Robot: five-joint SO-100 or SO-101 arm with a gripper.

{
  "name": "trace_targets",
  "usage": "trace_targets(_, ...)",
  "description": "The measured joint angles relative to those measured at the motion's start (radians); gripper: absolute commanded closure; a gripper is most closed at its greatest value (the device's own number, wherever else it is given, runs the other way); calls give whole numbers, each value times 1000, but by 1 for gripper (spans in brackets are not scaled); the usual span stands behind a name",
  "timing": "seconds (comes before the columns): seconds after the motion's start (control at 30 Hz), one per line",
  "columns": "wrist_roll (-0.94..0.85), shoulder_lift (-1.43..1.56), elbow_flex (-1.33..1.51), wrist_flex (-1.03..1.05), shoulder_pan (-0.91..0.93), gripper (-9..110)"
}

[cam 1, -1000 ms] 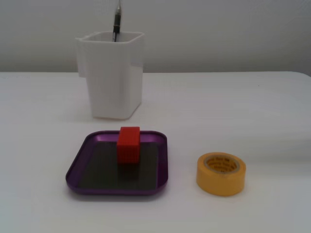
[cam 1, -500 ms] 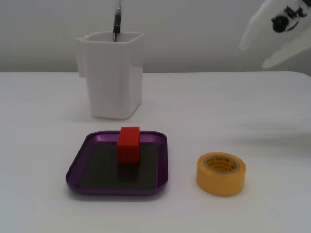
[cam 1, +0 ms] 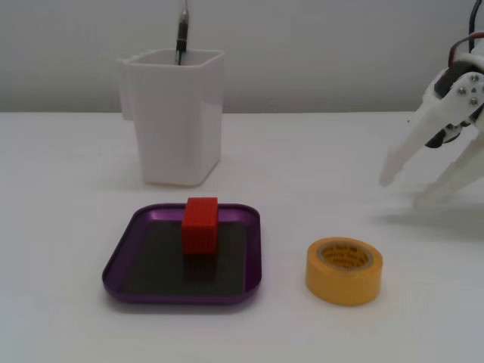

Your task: Pick up the red cube and place it in the box.

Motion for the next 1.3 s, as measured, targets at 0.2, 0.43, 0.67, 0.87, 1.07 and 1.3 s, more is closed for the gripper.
trace_targets(0.2,0,0,0,28,0,102)
trace_targets(0.43,0,0,52,37,0,102)
trace_targets(0.67,0,0,81,35,0,102)
trace_targets(0.87,0,0,83,35,0,102)
trace_targets(1.07,0,0,83,35,0,102)
trace_targets(1.3,0,0,83,34,0,102)
